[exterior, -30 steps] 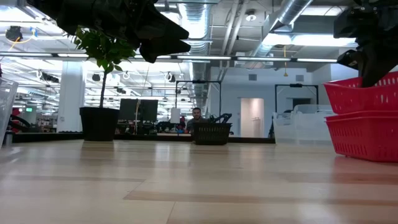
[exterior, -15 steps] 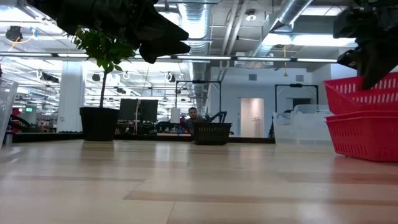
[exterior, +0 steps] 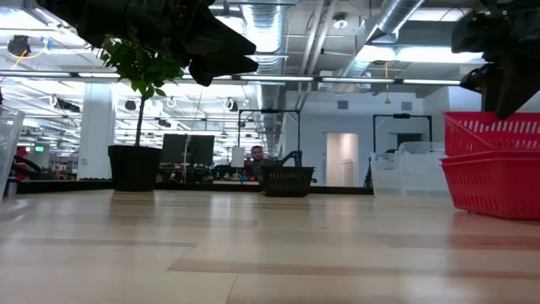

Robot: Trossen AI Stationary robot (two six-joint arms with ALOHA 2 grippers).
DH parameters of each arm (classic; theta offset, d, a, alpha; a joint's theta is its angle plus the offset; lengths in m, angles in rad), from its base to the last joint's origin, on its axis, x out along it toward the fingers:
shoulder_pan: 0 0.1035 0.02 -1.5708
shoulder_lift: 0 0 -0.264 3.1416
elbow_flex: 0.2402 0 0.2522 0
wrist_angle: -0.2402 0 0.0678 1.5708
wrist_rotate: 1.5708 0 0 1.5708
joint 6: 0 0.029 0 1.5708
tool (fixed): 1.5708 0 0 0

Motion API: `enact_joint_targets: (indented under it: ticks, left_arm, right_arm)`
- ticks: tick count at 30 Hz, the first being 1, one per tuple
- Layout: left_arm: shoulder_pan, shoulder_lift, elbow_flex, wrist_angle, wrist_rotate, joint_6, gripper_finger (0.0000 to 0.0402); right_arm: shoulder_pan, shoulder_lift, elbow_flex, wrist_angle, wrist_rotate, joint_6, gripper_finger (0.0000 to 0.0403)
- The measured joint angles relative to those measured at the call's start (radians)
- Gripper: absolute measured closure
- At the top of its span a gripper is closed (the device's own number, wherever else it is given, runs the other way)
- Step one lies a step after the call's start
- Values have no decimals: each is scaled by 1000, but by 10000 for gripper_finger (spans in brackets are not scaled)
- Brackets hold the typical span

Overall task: Stack baskets by color
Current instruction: Stack the bottom red bin on top of the top red bin

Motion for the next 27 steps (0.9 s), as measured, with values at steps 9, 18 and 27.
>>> enact_joint_targets:
  ticks: [9, 18, 27]
  left_arm:
    - [0, 0, 0, 1, 0, -4, 193]
    - [0, 0, 0, 1, 0, -4, 193]
    - [0, 0, 0, 1, 0, -4, 193]
  right_arm:
    - [0, 12, 0, -13, 0, 0, 290]
    - [0, 29, 2, -28, -3, -1, 386]
    - [0, 29, 2, -18, -23, 14, 363]
